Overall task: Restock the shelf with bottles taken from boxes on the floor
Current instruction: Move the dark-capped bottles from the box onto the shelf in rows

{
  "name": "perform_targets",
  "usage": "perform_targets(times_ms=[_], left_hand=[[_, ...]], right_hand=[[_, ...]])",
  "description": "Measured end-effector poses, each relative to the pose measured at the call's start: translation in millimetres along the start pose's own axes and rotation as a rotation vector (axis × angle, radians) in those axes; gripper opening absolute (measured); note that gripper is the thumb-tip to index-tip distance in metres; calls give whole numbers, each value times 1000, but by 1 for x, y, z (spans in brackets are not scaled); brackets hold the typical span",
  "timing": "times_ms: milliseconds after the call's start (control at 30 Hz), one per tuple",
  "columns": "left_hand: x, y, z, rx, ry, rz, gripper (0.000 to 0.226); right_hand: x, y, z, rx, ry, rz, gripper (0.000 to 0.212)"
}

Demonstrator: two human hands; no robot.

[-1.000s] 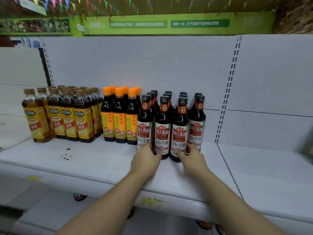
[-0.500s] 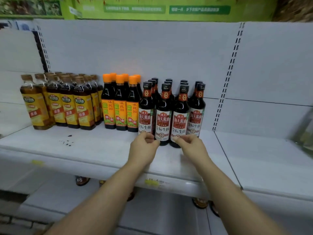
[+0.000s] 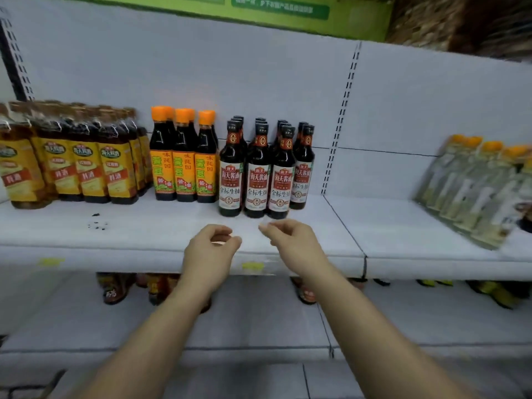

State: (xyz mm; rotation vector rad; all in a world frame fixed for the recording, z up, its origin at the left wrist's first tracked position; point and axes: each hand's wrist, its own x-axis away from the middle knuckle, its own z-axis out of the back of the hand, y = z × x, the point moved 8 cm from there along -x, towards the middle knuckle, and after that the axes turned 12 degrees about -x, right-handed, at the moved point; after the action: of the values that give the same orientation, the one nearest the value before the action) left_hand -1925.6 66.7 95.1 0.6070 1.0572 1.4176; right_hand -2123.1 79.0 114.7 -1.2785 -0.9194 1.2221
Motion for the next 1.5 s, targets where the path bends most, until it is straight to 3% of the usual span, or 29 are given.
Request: perform_targets(times_ms=[133,333,467,600,733,933,1167,1367,1500], left_hand=[[38,-15,14,79,-69,-2,16],[102,-23,18,120,-170,-55,15],[139,-23,4,120,-260,-67,17],[167,-17,-12,133,-329,-59,18],[190,-6,-35,152,-409,-52,17],[229,12,-89,133,-535,-61,14],[293,52,-174,123,-692,-83,14],[346,84,-253,91,-755,-90,18],[379,92,-309,71,-754,-62,21]], right_hand=[[50,1,-2,-10,84,-46,27],[127,19,4,41,167,-108,24],[168,26,24,88,257,-120,36],[205,25,51,76,333,-159,25],[231,30,83,50,419,-178,34],[275,50,140,100,516,-266,48],[333,73,233,97,617,-329,25],[362,100,327,89,665,-337,40],[375,131,386,61,675,-355,31]])
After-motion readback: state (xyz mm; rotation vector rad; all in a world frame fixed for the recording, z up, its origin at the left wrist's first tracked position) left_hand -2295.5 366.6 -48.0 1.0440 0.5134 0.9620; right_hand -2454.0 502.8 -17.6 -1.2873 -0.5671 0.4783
